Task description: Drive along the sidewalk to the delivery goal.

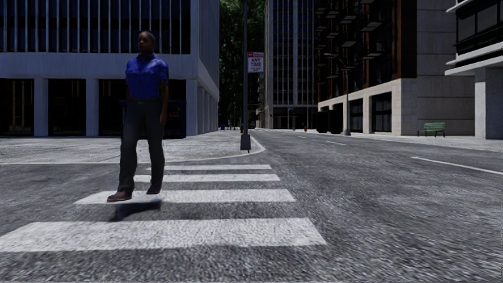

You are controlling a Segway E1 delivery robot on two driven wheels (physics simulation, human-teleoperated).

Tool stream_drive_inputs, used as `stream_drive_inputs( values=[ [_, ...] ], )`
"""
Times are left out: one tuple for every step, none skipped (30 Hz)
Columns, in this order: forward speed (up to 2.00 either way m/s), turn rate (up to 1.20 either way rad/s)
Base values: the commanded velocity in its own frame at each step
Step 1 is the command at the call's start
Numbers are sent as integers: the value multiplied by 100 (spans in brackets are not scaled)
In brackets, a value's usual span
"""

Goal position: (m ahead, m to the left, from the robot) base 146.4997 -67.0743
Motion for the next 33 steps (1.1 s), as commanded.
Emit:
stream_drive_inputs(
  values=[
    [200, 41],
    [200, 40],
    [200, 39],
    [200, 0],
    [200, 0],
    [200, 0],
    [200, 0],
    [200, 0],
    [200, 0],
    [200, 0],
    [200, 0],
    [200, 0],
    [200, 0],
    [200, 0],
    [200, 0],
    [200, 0],
    [200, 0],
    [200, 0],
    [200, 0],
    [200, 0],
    [200, 0],
    [200, 0],
    [200, 0],
    [200, 0],
    [200, 0],
    [200, 0],
    [200, 0],
    [200, 0],
    [200, 8],
    [200, 15],
    [200, 22],
    [200, 26],
    [200, 26]
  ],
)
